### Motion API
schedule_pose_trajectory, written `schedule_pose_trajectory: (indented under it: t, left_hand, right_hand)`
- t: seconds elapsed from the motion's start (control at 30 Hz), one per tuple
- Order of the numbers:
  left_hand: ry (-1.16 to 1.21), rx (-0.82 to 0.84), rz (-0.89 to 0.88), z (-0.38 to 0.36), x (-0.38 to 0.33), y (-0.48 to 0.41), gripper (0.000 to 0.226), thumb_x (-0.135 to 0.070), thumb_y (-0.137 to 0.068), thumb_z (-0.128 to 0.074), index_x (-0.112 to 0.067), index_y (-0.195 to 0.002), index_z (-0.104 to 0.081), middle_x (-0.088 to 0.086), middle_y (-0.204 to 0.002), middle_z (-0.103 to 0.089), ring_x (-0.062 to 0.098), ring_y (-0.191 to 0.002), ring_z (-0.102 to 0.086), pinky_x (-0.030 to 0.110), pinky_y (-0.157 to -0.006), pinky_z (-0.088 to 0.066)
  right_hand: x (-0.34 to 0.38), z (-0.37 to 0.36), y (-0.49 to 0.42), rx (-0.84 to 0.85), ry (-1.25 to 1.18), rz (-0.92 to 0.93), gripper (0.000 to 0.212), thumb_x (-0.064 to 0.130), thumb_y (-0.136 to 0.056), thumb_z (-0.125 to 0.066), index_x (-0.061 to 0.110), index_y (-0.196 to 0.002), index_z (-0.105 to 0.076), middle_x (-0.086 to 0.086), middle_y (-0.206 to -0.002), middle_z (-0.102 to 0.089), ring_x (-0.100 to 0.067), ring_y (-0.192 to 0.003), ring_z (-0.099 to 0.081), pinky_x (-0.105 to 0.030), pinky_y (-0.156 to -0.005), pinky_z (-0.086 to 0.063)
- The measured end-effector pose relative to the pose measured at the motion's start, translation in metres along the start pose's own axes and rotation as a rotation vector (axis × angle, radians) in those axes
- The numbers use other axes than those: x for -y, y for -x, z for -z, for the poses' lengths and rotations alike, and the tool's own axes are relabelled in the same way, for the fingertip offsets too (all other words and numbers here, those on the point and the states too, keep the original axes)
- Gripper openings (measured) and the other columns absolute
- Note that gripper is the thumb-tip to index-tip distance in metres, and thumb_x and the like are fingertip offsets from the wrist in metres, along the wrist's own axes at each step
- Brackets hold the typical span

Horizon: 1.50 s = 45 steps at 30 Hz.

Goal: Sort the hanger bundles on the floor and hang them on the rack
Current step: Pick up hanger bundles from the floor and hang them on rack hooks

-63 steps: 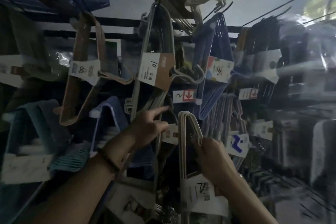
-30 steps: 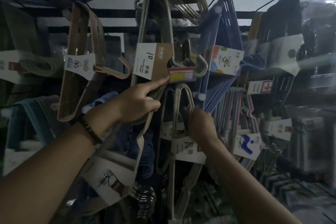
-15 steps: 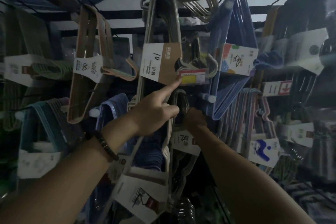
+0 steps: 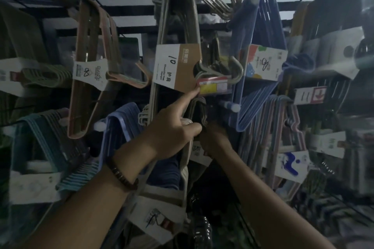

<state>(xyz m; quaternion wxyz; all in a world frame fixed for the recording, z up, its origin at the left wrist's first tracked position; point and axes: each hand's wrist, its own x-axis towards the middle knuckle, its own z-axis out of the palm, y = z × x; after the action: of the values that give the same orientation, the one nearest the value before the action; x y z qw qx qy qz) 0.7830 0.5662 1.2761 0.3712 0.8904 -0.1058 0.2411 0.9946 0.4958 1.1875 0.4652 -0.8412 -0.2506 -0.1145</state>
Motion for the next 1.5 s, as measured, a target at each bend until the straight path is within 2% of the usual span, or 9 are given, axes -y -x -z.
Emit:
schedule_pose_trajectory:
  t: [0.07, 0.17, 0.33, 0.5, 0.6, 0.9, 1.13, 1.33, 1.5]
  left_hand:
    - [0.028, -0.027, 0.005, 0.000, 0.003, -0.001, 0.077, -0.013, -0.101, -0.056, -0.048, -0.162, -0.025, -0.006, -0.049, -0.037, 0.016, -0.046, -0.029, 0.036, -0.053, -0.030]
    - [0.097, -0.080, -0.001, 0.002, 0.006, -0.002, 0.072, -0.007, -0.100, -0.055, -0.043, -0.159, -0.038, -0.004, -0.048, -0.036, 0.017, -0.045, -0.026, 0.031, -0.047, -0.027]
    - [0.209, -0.103, -0.017, -0.003, 0.006, -0.002, 0.068, -0.002, -0.102, -0.049, -0.040, -0.158, -0.042, -0.004, -0.047, -0.033, 0.012, -0.040, -0.025, 0.027, -0.042, -0.027]
    - [0.028, -0.087, -0.051, -0.007, 0.001, -0.002, 0.066, -0.026, -0.105, -0.055, -0.046, -0.162, -0.030, -0.003, -0.049, -0.047, 0.017, -0.044, -0.043, 0.035, -0.049, -0.041]
    - [-0.168, -0.113, -0.063, 0.003, -0.003, -0.002, 0.056, -0.047, -0.107, -0.049, -0.052, -0.160, -0.030, 0.002, -0.068, -0.070, 0.010, -0.062, -0.067, 0.037, -0.071, -0.057]
    - [-0.570, -0.289, -0.127, 0.004, -0.008, 0.002, 0.065, -0.032, -0.102, -0.044, -0.049, -0.162, -0.024, -0.003, -0.065, -0.063, 0.015, -0.059, -0.058, 0.036, -0.061, -0.052]
    - [-0.669, -0.271, -0.102, -0.002, -0.012, 0.008, 0.082, -0.032, -0.096, -0.054, -0.048, -0.164, -0.011, -0.008, -0.069, -0.067, 0.013, -0.057, -0.059, 0.036, -0.059, -0.056]
    - [-0.670, -0.234, -0.055, -0.004, -0.012, 0.011, 0.089, -0.033, -0.096, -0.056, -0.055, -0.162, -0.001, -0.006, -0.068, -0.068, 0.017, -0.061, -0.062, 0.039, -0.062, -0.057]
    - [-0.650, -0.236, -0.032, -0.008, -0.008, 0.012, 0.095, -0.032, -0.095, -0.058, -0.060, -0.159, 0.005, -0.006, -0.075, -0.070, 0.019, -0.067, -0.064, 0.044, -0.065, -0.060]
  right_hand:
    - [0.011, 0.015, 0.053, -0.080, -0.147, 0.100, 0.051, 0.065, -0.098, -0.037, 0.024, -0.101, -0.067, -0.006, -0.092, -0.075, -0.027, -0.078, -0.072, -0.048, -0.068, -0.060]
    - [0.027, 0.039, 0.136, -0.049, -0.502, 0.325, 0.047, 0.068, -0.103, -0.035, 0.035, -0.118, -0.065, -0.004, -0.088, -0.074, -0.024, -0.080, -0.074, -0.053, -0.071, -0.059]
    - [0.032, 0.026, 0.183, -0.004, -0.058, 0.422, 0.049, 0.067, -0.094, -0.054, 0.035, -0.131, -0.049, 0.000, -0.084, -0.071, -0.023, -0.069, -0.068, -0.050, -0.061, -0.055]
    - [0.021, 0.007, 0.180, -0.174, 0.013, 0.372, 0.013, 0.027, -0.099, -0.049, 0.033, -0.111, -0.050, 0.004, -0.068, -0.059, -0.020, -0.056, -0.054, -0.050, -0.052, -0.047]
    - [0.012, 0.017, 0.172, -0.207, 0.079, 0.316, 0.037, 0.009, -0.096, -0.055, 0.035, -0.122, -0.058, 0.004, -0.072, -0.066, -0.019, -0.057, -0.060, -0.047, -0.054, -0.052]
    - [-0.002, 0.053, 0.123, -0.300, 0.168, 0.237, 0.018, 0.024, -0.106, -0.049, 0.030, -0.089, -0.049, 0.001, -0.060, -0.060, -0.023, -0.049, -0.056, -0.047, -0.048, -0.048]
    - [-0.001, 0.039, 0.081, -0.239, 0.191, 0.243, 0.007, 0.028, -0.104, -0.049, 0.027, -0.100, -0.055, -0.005, -0.077, -0.066, -0.034, -0.066, -0.060, -0.040, -0.055, -0.047]
    - [-0.005, 0.020, 0.030, -0.140, 0.266, 0.165, 0.024, 0.021, -0.106, -0.048, 0.009, -0.119, -0.063, -0.019, -0.113, -0.070, -0.041, -0.103, -0.066, -0.042, -0.076, -0.051]
    - [-0.005, 0.008, 0.002, 0.035, 0.310, 0.003, 0.030, 0.025, -0.106, -0.048, 0.009, -0.127, -0.063, -0.019, -0.125, -0.068, -0.040, -0.111, -0.066, -0.044, -0.090, -0.056]
